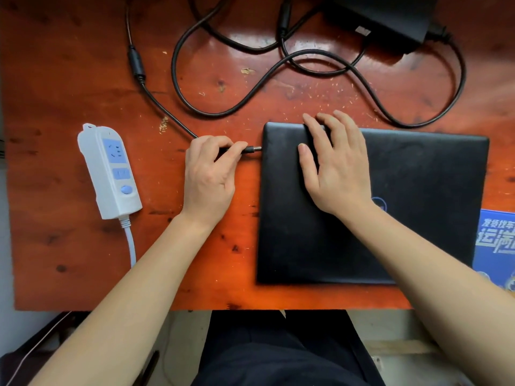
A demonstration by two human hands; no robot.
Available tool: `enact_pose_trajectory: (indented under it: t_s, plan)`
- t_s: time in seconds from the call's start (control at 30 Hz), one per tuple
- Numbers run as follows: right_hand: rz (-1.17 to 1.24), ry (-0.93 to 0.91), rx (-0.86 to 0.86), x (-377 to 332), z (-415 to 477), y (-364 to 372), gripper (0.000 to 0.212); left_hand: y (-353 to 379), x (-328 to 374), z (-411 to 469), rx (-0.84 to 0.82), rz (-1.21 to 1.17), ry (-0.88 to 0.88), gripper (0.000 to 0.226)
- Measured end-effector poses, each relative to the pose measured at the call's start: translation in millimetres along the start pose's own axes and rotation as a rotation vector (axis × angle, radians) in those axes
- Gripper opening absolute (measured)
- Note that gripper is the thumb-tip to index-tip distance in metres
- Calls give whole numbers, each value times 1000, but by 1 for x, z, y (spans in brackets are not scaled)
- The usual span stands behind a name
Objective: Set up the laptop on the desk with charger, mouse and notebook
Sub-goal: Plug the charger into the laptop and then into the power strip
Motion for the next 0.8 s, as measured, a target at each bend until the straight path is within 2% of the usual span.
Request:
enact_pose_trajectory:
  t_s: [0.5, 0.8]
  plan:
    - [10, 5, 1, -2, 0, 1, 49, -3, 0, 4, -48, -24, -18, 22]
    - [11, 6, -9, 0, -1, -1, 51, 3, 15, 8, -18, 82, -55, 23]
Point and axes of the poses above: each hand's wrist, its own z-axis towards the middle knuckle, its own y-axis out of the palm, x = y × z, the point moved 2 cm from there along z, towards the middle knuckle, and after that the axes turned 8 degrees about y, right-handed, at the moved point
